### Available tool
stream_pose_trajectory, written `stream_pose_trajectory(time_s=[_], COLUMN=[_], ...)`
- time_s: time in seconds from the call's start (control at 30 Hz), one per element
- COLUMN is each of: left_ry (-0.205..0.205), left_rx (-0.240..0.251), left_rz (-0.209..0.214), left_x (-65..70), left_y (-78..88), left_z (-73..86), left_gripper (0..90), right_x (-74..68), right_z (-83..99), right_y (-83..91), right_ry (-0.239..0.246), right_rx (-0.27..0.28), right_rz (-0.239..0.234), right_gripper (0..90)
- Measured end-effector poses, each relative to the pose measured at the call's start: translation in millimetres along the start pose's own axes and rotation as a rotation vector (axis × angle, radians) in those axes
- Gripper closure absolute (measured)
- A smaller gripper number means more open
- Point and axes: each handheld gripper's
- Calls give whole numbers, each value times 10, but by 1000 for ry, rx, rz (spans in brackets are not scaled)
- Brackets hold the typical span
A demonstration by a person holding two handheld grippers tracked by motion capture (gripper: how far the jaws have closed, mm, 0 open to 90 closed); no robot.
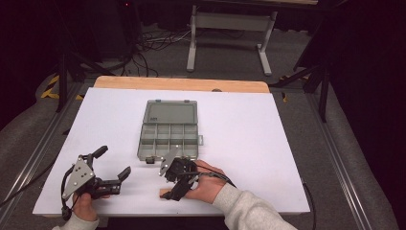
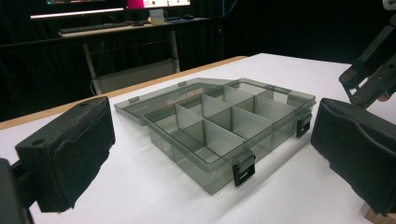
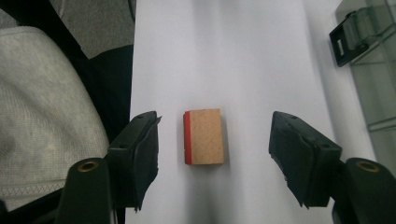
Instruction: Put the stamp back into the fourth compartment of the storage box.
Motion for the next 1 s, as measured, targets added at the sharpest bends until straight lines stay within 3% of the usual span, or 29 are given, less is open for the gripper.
stream_pose_trajectory(time_s=[1.0], left_ry=[-1], left_rx=[-2], left_rz=[1], left_x=[0], left_y=[-3], left_z=[2], left_gripper=[6], right_x=[-42], right_z=[-40], right_y=[-184], right_ry=[22], right_rx=[-102], right_rz=[-13], right_gripper=[400])
Point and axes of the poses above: each handheld gripper's, and its own axes: y roughly backward along the jaws, z roughly out of its underside, x roughly to its right, and after that the axes turned 5 degrees about -x, right-handed
